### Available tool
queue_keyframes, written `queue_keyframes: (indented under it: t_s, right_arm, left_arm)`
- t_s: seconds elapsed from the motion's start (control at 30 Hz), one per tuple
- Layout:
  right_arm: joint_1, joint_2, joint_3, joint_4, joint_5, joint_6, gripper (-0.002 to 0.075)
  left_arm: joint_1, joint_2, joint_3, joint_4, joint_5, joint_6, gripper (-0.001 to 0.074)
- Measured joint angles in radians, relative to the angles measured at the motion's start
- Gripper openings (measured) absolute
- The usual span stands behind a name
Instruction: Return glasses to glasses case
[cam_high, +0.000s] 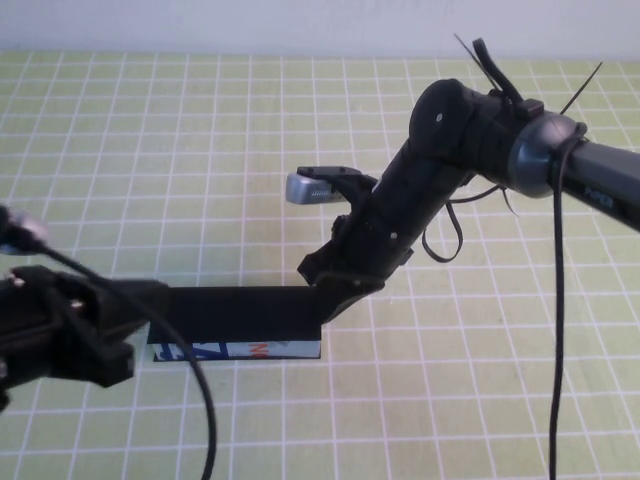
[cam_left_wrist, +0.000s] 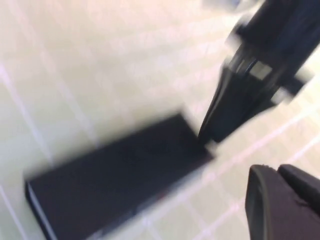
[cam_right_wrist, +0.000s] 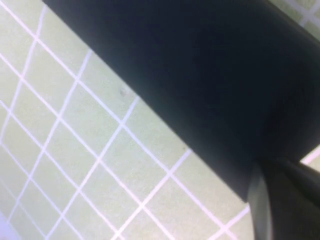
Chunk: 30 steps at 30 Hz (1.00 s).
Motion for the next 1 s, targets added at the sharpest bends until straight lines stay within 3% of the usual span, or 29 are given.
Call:
queue_keyframes:
  t_s: [0.27,0.57,0.8,1.0]
  right_arm:
    - [0.0,-0.238,0.099,-0.008,-0.004,-0.002,-0.0011]
    - [0.0,-0.722,0.429,-0.074,-0.147,0.05,-0.0011]
    - [0.0,-1.109,0.685,-0.129,-0.289,0.133,-0.0011]
    - [0.0,-1.409,0.876,-0.194,-0.361,0.219,-0.0011]
  left_arm:
    - [0.0,-0.479,0.079,0.007,-0.222,-0.001,-0.0002]
    - [0.0,-0.934,0.379,-0.004,-0.525,0.032,-0.0002]
    - [0.0,-1.026,0.539,-0.01,-0.563,0.038,-0.0002]
    - [0.0,-1.027,0.547,-0.022,-0.569,0.04,-0.0002]
